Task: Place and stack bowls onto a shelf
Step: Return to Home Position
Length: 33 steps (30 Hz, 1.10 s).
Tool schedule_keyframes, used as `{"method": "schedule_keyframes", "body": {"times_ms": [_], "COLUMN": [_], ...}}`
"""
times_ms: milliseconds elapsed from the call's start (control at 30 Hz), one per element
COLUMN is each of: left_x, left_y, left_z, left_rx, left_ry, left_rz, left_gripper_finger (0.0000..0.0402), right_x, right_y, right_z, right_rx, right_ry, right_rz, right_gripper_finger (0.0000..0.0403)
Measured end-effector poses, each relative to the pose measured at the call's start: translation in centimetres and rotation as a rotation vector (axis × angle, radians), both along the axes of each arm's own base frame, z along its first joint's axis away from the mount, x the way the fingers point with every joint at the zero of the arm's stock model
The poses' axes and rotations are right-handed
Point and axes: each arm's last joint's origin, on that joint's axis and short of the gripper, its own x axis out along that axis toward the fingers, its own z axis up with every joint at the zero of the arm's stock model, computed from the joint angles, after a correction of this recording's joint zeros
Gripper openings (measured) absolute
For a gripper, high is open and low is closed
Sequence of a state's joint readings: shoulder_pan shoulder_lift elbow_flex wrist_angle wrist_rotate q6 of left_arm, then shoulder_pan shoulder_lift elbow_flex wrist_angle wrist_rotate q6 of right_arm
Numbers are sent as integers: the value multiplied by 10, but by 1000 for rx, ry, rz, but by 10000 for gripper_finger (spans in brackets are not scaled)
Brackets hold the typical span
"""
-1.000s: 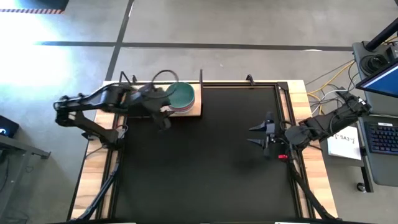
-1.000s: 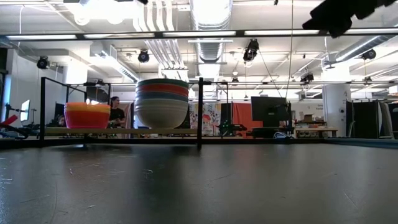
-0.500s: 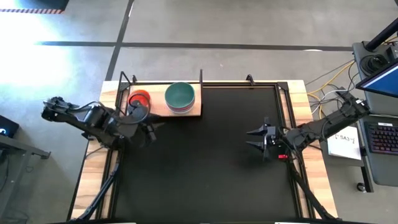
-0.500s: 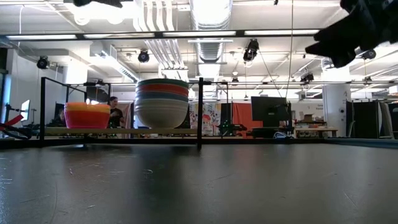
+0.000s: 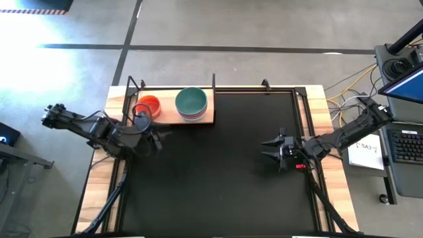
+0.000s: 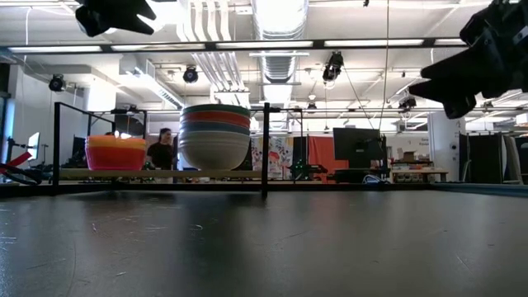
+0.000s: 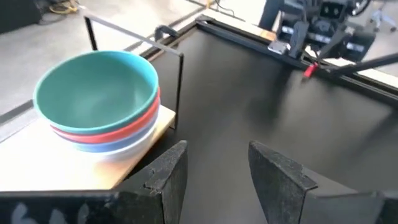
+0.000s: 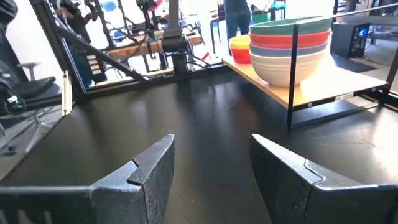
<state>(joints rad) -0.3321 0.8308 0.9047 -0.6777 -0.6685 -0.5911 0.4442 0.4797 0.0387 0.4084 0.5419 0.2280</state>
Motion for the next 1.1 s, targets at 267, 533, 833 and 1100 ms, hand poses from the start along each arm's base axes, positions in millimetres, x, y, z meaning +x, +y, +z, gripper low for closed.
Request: {"method": "schedule_keyframes", "body": {"times_ms": [267,533,833,1100], "left_x": [-1,7,9,5], "left_y": [1,-2,-7,-7], "left_z": [1,-35,-75,-116], "left_rx": [28,18,-13,-11], "left_ry": [-7,-32,-67,-48], "left_rz": [15,70,47,43], "left_gripper_finger": [151,151,151,151], "right_x": [-2,-2,-2,-2], "right_y": [-1,-1,-1,-1], "right_z": [-5,-10,-10,-10], "right_rx": [-2,3,-4,-124], "right_ry": [-10,30,31,44], "right_rz": [0,-3,-13,2], "right_gripper_finger": [196,196,196,196]}}
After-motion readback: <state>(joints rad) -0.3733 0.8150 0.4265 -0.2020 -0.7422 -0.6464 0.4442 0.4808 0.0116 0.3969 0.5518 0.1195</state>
